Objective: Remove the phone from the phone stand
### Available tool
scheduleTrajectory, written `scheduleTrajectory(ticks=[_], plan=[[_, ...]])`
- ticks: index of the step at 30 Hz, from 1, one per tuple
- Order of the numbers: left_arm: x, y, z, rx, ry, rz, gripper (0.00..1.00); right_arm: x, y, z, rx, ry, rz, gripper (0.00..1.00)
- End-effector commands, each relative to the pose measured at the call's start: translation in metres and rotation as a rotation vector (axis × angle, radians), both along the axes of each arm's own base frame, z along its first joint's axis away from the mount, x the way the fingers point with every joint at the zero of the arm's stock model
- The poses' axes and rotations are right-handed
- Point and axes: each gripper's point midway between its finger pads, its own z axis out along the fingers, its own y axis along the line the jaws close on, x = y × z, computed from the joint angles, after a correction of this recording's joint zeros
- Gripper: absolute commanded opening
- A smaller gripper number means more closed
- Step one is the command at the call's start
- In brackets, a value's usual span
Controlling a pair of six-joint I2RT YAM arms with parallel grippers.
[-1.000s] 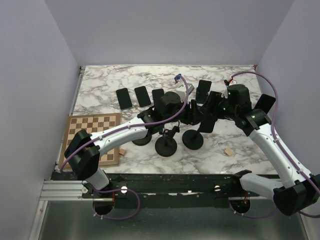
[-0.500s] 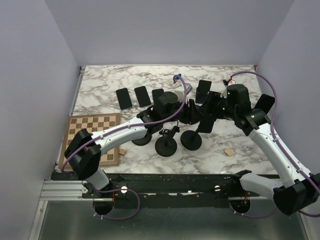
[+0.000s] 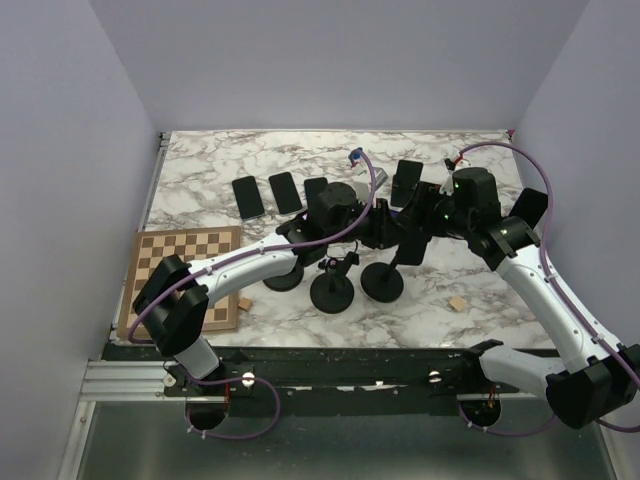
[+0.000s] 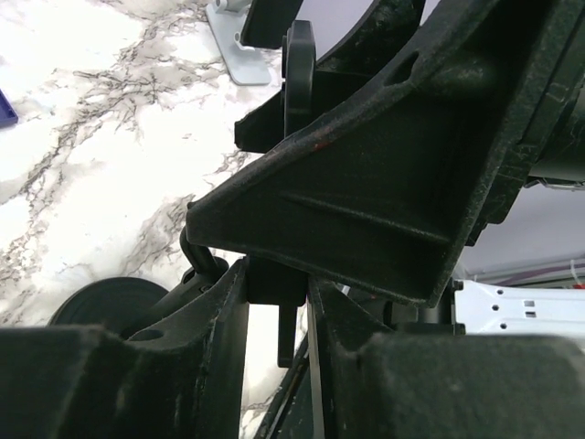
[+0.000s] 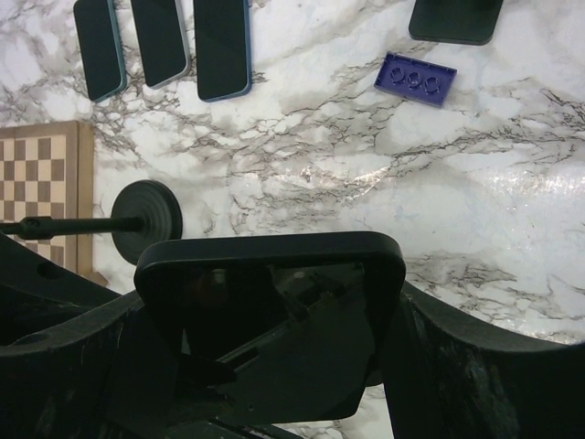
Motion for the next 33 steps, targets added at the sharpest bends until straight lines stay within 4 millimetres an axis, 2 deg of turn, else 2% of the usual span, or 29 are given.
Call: scheduleTrajectory(ticks=[1,4,5,11,17,22,26,33], plan=[[-0.001,-0.002,0.027,-0.087,-0.058,-0.044,0.18,0.008,0.015,0.030,0.072,-0.088,0.046,0.01],[-0.003,0.004,0.029,-0.122,-0.059,-0.061,0.02,0.008,0.012,0.028,0.054,-0.099,0.044,0.01],[-0.002,0.007,0.030,-0.135,-0.057,-0.061,0.00,0.009,0.011,0.027,0.040,-0.106,0.044,0.01],[-0.008,0.019,0.032,-0.163,-0.067,-0.089,0.00,0.009,0.001,0.026,-0.002,-0.141,0.025,0.01],[-0.011,0.024,0.021,-0.128,-0.020,-0.133,0.00,0.004,0.013,0.025,0.046,-0.170,0.089,0.01],[-0.005,0.035,0.004,-0.082,0.053,-0.158,0.00,-0.007,0.020,0.037,0.082,-0.254,0.169,0.01],[-0.010,0.038,-0.004,-0.075,0.058,-0.214,0.00,-0.010,0.021,0.040,0.094,-0.275,0.180,0.01],[-0.026,0.034,0.001,-0.115,0.059,-0.363,0.00,-0.023,0.033,0.054,0.155,-0.334,0.269,0.01]])
